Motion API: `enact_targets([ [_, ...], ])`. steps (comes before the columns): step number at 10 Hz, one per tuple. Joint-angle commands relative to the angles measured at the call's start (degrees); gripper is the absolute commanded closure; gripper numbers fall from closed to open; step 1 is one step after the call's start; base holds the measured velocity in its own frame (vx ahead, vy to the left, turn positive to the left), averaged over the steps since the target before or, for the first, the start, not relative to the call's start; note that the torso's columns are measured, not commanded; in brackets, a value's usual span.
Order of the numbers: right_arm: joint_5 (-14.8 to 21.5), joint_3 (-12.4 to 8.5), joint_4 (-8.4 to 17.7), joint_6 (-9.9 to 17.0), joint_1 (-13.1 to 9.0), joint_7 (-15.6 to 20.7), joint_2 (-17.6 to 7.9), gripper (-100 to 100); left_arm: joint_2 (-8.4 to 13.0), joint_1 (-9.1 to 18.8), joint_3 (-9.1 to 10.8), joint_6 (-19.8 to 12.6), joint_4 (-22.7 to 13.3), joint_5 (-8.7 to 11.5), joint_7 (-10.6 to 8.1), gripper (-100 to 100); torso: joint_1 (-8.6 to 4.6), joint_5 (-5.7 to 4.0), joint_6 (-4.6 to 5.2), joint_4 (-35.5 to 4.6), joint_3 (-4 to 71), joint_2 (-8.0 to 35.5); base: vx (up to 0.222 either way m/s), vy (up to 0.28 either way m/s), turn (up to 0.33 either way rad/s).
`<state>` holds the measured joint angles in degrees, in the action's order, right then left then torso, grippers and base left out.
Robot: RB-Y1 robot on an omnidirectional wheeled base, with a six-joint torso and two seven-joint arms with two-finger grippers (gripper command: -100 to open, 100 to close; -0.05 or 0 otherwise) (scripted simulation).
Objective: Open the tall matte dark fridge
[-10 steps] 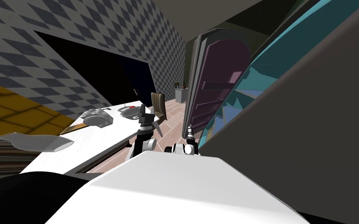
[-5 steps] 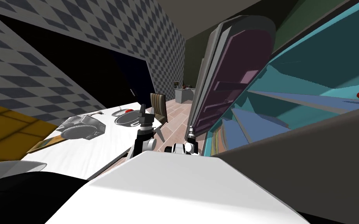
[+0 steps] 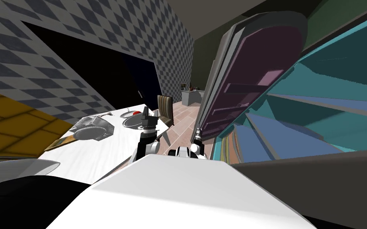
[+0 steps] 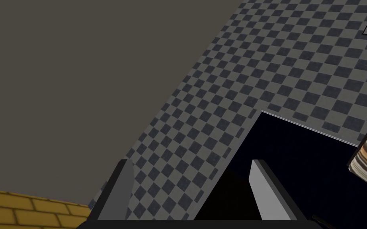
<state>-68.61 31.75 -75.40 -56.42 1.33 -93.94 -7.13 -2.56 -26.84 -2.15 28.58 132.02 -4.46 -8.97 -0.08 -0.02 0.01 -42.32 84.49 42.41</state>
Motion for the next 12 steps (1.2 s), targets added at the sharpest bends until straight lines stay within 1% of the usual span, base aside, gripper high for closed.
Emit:
enact_targets([
  [1, -0.71, -4.05, 0.34, -0.14, -0.02, -1.07, -0.24, -100, 0.0, 0.0, 0.0, 0.0, 0.0, 0.0, 0.0, 0, 0.11, 0.03, -0.02, 0.04, 0.08, -0.13, -0.016, 0.015, 0.22],
  [4, -1.77, -9.19, 1.29, -0.48, -0.41, -2.97, -0.58, -100, 0.0, 0.0, 0.0, 0.0, 0.0, 0.0, 0.0, 0, 0.12, 0.03, -0.02, 0.05, 0.12, -0.19, -0.006, 0.025, 0.225],
  [5, -1.77, -9.8, 1.29, -0.48, -0.41, -2.97, -0.58, -100, 0.0, 0.0, 0.0, 0.0, 0.0, 0.0, 0.0, 0, 0.09, 0.02, 0.0, 0.05, 0.1, -0.15, -0.002, 0.017, 0.088],
  [7, -2.62, -13.63, 1.98, -0.77, -0.7, -4.46, -0.85, -100, 0.0, 0.0, 0.0, 0.0, 0.0, 0.0, 0.0, 0, 0.06, 0.01, -0.02, 0.03, 0.07, -0.11, -0.005, 0.017, 0.235],
  [8, -2.62, -14.17, 1.98, -0.77, -0.7, -4.46, -0.85, -100, 0.0, 0.0, 0.0, 0.0, 0.0, 0.0, 0.0, 0, 0.1, 0.02, -0.02, 0.03, 0.07, -0.11, -0.004, 0.014, 0.077],
  [10, -3.55, -17.88, 2.72, -1.08, -1.02, -6.08, -1.13, -100, 0.0, 0.0, 0.0, 0.0, 0.0, 0.0, 0.0, 0, 0.09, 0.02, -0.02, 0.03, 0.08, -0.12, -0.006, 0.023, 0.238],
  [11, -3.55, -18.9, 2.72, -1.08, -1.02, -6.08, -1.13, -100, 0.0, 0.0, 0.0, 0.0, 0.0, 0.0, 0.0, 0, 0.12, 0.03, -0.03, 0.04, 0.08, -0.13, -0.004, 0.018, 0.122],
  [12, -4.02, -20.97, 3.12, -1.24, -1.19, -6.91, -1.28, -100, 0.0, -0.01, 0.0, 0.0, 0.0, 0.0, 0.0, 0, 0.07, 0.02, 0.03, 0.04, 0.08, -0.13, -0.005, 0.022, 0.192],
])
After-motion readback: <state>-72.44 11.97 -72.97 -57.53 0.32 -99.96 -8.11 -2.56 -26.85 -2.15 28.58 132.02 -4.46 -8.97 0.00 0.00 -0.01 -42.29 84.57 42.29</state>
